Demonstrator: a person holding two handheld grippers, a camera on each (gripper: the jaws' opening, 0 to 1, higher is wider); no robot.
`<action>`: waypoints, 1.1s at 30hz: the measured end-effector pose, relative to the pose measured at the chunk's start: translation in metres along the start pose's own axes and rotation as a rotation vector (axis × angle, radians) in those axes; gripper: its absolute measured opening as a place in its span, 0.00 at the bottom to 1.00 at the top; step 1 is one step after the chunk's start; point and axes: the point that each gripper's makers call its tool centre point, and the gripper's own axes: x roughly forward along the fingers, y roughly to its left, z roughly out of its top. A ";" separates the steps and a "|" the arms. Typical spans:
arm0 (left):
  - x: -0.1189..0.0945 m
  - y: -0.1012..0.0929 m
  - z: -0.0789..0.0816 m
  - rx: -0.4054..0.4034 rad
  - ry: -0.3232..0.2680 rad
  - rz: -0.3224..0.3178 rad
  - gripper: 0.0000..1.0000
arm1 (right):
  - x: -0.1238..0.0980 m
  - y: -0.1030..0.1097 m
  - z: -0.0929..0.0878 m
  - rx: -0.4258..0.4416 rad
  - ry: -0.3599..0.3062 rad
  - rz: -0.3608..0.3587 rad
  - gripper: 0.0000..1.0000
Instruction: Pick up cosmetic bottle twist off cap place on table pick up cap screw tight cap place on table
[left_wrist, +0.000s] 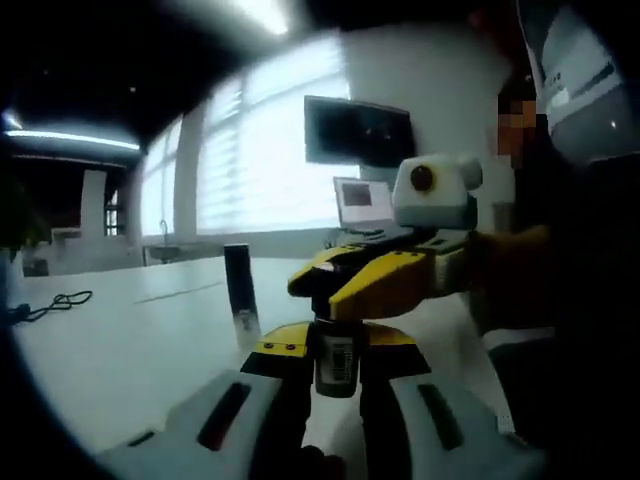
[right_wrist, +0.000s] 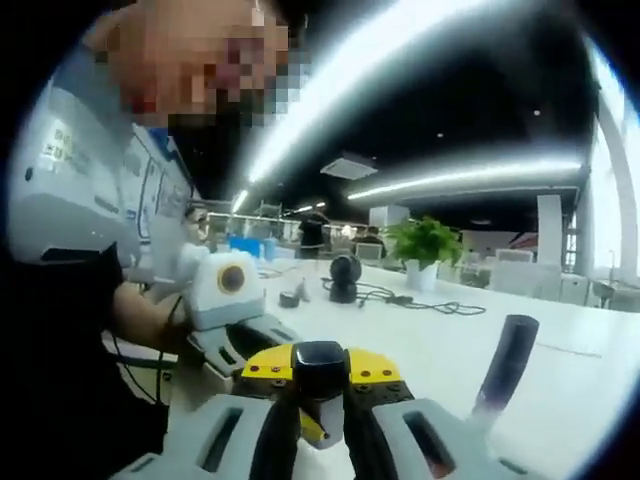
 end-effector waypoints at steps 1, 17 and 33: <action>0.000 0.001 0.000 -0.001 -0.002 0.005 0.07 | 0.000 -0.001 0.001 0.000 -0.007 -0.014 0.09; -0.006 0.007 0.001 0.008 0.004 0.096 0.07 | 0.004 -0.003 0.002 0.011 -0.034 -0.165 0.09; -0.007 0.017 -0.001 0.033 0.021 0.150 0.07 | 0.008 -0.011 -0.001 0.003 -0.038 -0.365 0.09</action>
